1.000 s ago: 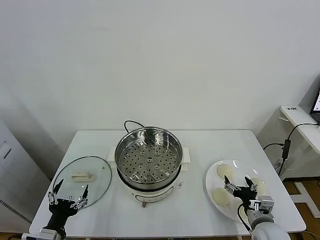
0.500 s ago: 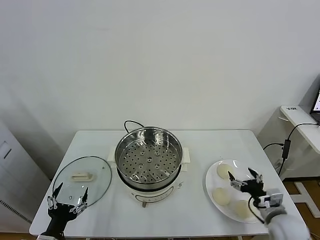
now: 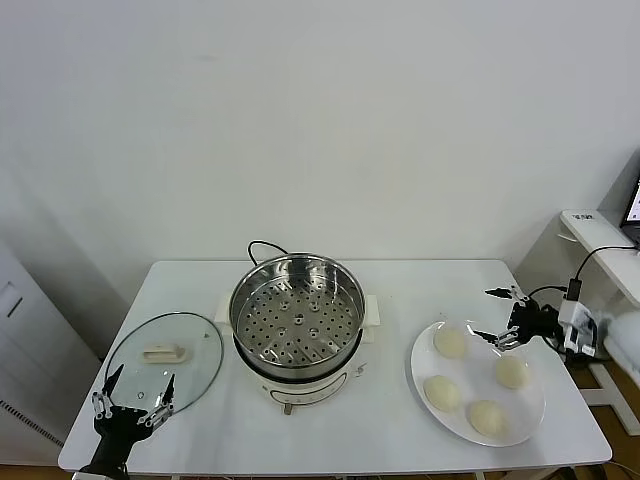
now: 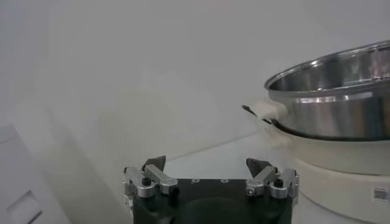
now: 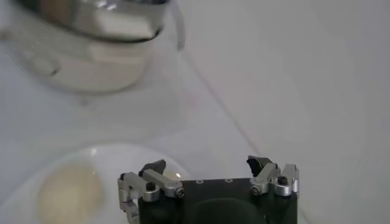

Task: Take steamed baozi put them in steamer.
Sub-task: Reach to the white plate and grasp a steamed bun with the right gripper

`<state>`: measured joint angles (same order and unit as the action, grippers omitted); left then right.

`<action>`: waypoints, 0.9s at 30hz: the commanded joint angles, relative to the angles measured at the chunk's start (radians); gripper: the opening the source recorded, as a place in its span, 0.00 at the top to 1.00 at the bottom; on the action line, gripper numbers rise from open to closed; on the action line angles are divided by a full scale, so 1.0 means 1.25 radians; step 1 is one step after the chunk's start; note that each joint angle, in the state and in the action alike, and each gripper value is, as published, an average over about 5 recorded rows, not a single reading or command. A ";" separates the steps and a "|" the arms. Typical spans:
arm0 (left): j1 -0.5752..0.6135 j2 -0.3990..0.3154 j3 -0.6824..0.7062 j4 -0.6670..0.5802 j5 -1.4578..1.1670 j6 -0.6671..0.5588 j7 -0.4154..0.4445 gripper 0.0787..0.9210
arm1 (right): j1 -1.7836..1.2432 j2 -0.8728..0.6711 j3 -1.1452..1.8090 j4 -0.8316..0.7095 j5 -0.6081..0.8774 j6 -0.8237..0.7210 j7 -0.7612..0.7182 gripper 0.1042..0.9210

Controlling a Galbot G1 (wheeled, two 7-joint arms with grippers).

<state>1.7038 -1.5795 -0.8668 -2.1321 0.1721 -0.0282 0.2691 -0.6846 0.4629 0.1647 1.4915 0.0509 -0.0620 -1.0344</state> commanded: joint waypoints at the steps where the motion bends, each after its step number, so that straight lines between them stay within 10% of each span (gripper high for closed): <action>1: -0.011 0.004 0.000 -0.002 0.001 0.008 -0.002 0.12 | 0.496 -0.010 -0.499 -0.154 -0.118 0.002 -0.219 0.12; 27: -0.023 0.003 -0.035 0.015 0.000 0.016 -0.005 0.12 | 0.425 0.263 -0.592 -0.355 -0.246 0.018 -0.052 0.12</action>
<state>1.6770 -1.5787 -0.9051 -2.1144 0.1719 -0.0112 0.2629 -0.1753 0.7241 -0.5209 1.1199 -0.2063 -0.0497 -1.1227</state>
